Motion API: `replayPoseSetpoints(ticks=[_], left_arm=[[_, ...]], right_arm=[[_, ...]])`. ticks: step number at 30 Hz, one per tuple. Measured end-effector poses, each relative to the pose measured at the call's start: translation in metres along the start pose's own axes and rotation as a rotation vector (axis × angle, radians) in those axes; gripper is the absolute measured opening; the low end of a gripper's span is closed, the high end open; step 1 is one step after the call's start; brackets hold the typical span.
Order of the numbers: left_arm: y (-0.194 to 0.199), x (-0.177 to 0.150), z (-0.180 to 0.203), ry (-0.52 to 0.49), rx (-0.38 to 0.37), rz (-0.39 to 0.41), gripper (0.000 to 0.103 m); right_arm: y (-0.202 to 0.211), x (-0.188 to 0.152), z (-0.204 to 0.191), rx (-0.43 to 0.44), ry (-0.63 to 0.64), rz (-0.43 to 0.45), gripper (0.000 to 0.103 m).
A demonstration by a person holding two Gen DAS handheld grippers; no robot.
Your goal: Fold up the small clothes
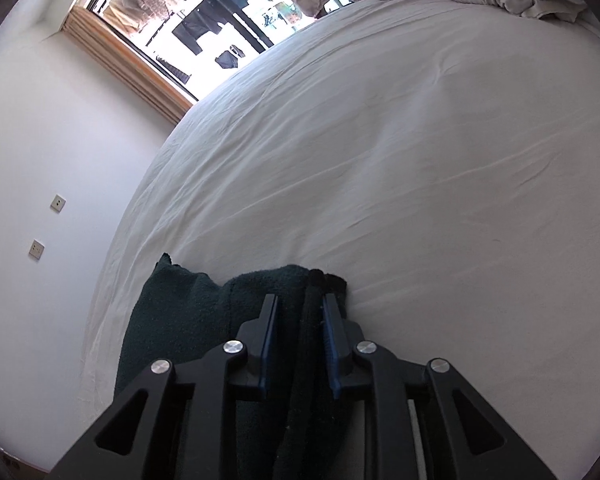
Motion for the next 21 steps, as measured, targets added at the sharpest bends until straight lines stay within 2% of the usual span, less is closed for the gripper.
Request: replayPoseSetpoints(ticks=[1,3,7,9,11,15,18,21], left_arm=[[0.012,-0.002,-0.002,0.030,-0.016,0.007,0.075],[0.040,-0.007,-0.010,0.073,-0.021,0.039,0.076],[0.080,-0.021,-0.051,0.120,0.101,0.085,0.078],[0.084,-0.027,-0.083,0.171,0.167,0.076,0.078],[0.082,-0.031,-0.107,0.217,0.210,0.055,0.078],[0.071,-0.032,-0.129,0.204,0.240,0.028,0.078],[0.060,-0.034,-0.131,0.184,0.217,0.004,0.078],[0.051,-0.047,-0.126,0.159,0.186,-0.065,0.078]], right_arm=[[0.009,0.001,0.004,-0.006,-0.018,0.021,0.037],[0.032,-0.002,0.009,0.004,-0.053,0.052,0.037],[0.083,-0.024,0.000,0.079,-0.042,0.054,0.037],[0.104,-0.043,-0.008,0.149,-0.056,0.036,0.037],[0.115,-0.062,-0.018,0.181,-0.048,0.003,0.037],[0.110,-0.088,-0.032,0.151,-0.004,-0.072,0.037],[0.096,-0.101,-0.021,0.102,-0.015,-0.136,0.037],[0.083,-0.109,-0.014,0.056,-0.013,-0.190,0.037]])
Point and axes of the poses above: each gripper's, at about its wrist camera, not at the fingertips, and y roughly against the way its jaws point, z to its right, x to its top, the point moved 3 cm from there along -y, roughly the way its jaws point, and after that the axes turned 10 degrees about z, right-handed, at the moved point
